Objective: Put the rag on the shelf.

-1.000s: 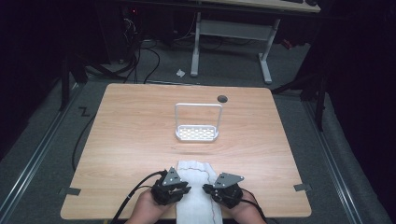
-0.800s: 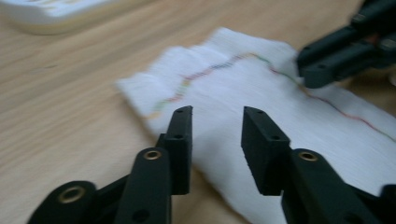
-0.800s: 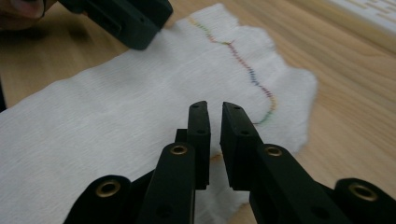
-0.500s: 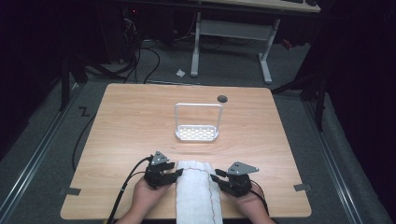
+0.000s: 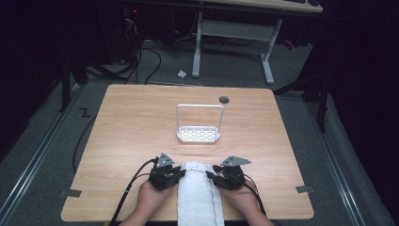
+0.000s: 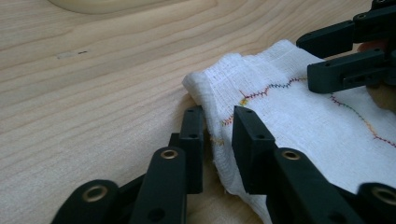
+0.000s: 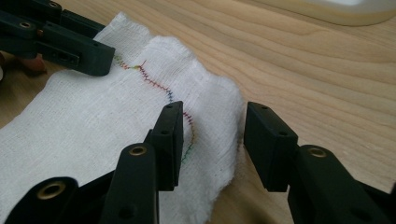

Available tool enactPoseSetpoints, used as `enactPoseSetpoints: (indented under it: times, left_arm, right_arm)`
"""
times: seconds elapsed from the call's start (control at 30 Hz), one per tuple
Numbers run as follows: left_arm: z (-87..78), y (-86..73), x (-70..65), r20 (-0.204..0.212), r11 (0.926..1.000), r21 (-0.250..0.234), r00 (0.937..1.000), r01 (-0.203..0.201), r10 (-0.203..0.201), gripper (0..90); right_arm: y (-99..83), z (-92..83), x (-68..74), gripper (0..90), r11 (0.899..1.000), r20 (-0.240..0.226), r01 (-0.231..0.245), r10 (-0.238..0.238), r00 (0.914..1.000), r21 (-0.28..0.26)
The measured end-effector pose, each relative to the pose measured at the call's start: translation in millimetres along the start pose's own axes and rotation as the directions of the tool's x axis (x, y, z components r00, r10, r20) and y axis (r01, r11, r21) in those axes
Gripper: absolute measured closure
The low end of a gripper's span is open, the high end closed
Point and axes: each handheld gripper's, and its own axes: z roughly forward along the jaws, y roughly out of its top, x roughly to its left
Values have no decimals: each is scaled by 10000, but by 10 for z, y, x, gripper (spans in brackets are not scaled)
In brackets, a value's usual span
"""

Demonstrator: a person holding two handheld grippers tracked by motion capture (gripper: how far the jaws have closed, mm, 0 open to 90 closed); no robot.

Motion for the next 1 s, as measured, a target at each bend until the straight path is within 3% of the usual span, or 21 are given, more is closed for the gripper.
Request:
enactPoseSetpoints:
  times: [0.13,0.23,0.43,0.63,0.77,0.8,0.83,0.93,0.97,1.0]
  left_arm:
    - [-3,-10,-36,-31,9999,34,9999,-104,104,810]
    - [-2,-18,-76,-254,9998,-26,9994,-219,219,831]
    - [-6,-24,-78,-204,10000,-28,9998,-51,51,836]
    - [-18,-31,-97,-295,9997,-175,9994,-184,179,851]
    - [-53,-40,-142,-571,9964,-783,9980,-331,287,855]
    - [-76,-23,-164,-659,9937,-1072,9975,-318,249,855]
    - [-76,-23,-164,-659,9937,-1072,9975,-318,249,856]
    - [-147,71,-179,-609,9854,-1684,9980,-246,145,857]
    - [-180,127,-191,-594,9804,-1952,9981,-263,149,858]
    - [-199,163,-204,-599,9772,-2103,9981,-280,157,858]
  right_arm:
    - [-17,-1,83,702,9995,140,302,-303,9994,43]
    - [-11,10,91,789,9999,-39,144,-144,9999,84]
    - [-13,11,128,811,9993,91,360,-360,9993,98]
    - [-19,-13,116,821,9977,67,665,-665,9978,-131]
    - [-13,-40,113,822,9969,108,674,-670,9977,-402]
    - [14,-75,119,823,9946,244,762,-746,9969,-708]
    - [14,-75,119,823,9946,244,762,-746,9969,-708]
    - [64,-171,126,821,9857,472,1066,-1012,9937,-1302]
    - [104,-246,117,821,9785,586,1125,-1038,9929,-1730]
    - [104,-246,117,821,9785,586,1125,-1038,9929,-1730]
